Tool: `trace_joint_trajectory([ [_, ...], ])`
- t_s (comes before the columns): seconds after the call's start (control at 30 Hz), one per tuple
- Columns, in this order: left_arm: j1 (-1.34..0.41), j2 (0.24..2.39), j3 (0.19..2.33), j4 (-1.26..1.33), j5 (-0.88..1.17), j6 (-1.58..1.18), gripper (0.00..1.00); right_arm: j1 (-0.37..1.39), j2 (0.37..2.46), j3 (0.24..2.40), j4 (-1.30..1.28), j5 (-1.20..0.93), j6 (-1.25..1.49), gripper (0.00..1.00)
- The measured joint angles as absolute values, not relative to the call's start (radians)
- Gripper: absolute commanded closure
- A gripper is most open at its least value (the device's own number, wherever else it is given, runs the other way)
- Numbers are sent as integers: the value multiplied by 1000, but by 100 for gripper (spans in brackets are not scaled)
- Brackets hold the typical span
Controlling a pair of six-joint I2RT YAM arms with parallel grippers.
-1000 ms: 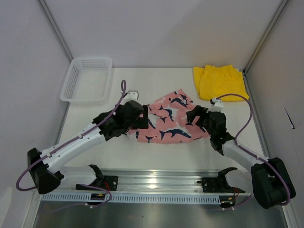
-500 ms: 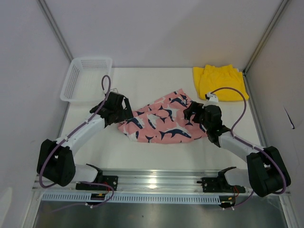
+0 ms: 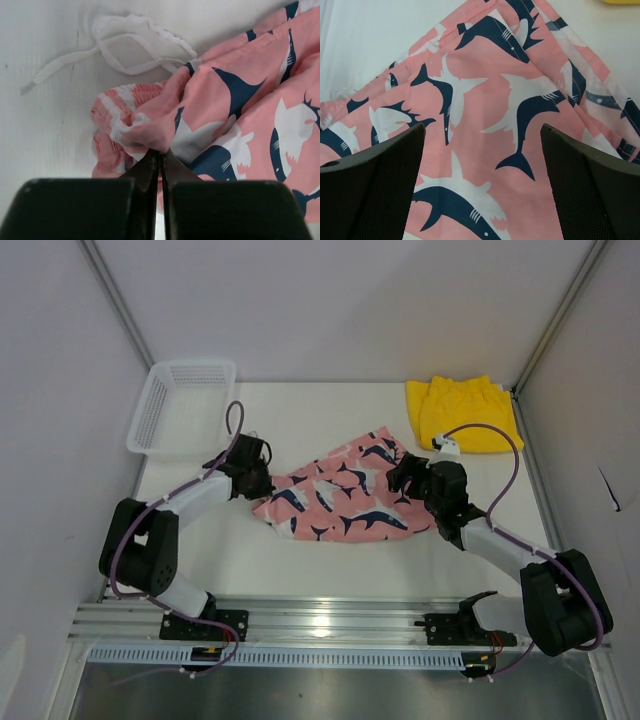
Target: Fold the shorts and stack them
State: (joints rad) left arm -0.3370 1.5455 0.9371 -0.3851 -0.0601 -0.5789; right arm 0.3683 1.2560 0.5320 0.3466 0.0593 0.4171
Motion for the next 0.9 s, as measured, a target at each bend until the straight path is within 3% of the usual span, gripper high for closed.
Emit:
trace_joint_trajectory([
  [0.2,-377,1405,822,-318,-43,-575,100,369,1251,532,347,59,417,3],
  [0.47,-677,1045,800,-298,-269,-501,100,369,1242,532,347,55,417,3],
  [0.6,-719,922,735,-256,-362,-473,100,369,1241,532,347,52,417,4],
  [0.8,-685,1121,827,-398,-488,-509,97,369,1241,532,347,46,417,3],
  [0.9,-635,1282,880,-474,-490,-528,78,369,1241,532,347,44,417,4],
])
